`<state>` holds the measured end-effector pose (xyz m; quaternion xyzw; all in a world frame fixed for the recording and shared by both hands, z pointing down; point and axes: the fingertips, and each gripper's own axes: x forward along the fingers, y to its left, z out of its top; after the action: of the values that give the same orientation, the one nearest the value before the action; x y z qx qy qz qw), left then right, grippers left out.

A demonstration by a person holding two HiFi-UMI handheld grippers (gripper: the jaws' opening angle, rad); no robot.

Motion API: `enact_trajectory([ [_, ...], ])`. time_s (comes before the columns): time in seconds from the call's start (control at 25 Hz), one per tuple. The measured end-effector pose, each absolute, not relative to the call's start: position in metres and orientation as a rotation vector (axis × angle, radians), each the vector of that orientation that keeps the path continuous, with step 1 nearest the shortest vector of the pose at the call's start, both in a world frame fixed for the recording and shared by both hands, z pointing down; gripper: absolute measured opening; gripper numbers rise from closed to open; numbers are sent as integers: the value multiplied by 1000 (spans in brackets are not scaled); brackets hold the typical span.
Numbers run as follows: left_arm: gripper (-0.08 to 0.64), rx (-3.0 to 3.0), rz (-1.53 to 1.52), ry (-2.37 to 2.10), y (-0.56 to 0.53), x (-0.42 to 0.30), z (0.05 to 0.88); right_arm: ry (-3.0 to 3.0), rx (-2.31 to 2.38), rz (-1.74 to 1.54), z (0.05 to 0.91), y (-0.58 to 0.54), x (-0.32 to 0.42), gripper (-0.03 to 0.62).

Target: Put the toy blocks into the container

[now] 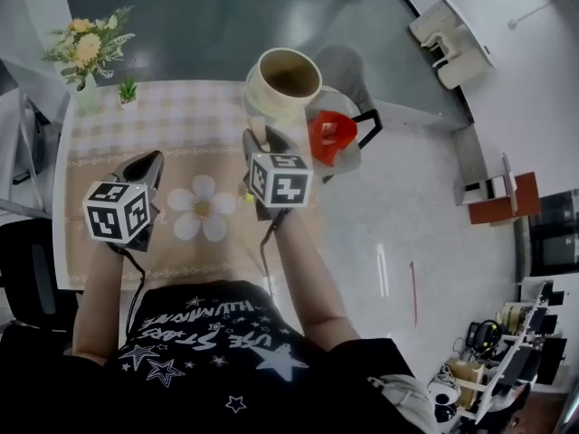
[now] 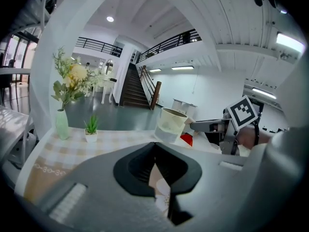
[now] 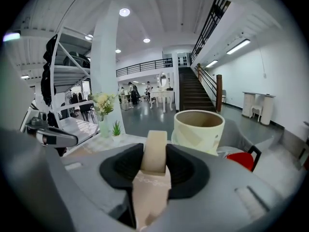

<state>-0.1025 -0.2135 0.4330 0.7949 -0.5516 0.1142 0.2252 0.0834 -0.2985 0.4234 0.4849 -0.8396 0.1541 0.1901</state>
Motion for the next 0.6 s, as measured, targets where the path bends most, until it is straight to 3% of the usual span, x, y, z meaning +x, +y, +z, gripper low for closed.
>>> enact_trajectory([
  [0.6, 9, 2222, 315, -1578, -282, -57, 405, -2410, 1407, 340, 387, -394, 140, 153],
])
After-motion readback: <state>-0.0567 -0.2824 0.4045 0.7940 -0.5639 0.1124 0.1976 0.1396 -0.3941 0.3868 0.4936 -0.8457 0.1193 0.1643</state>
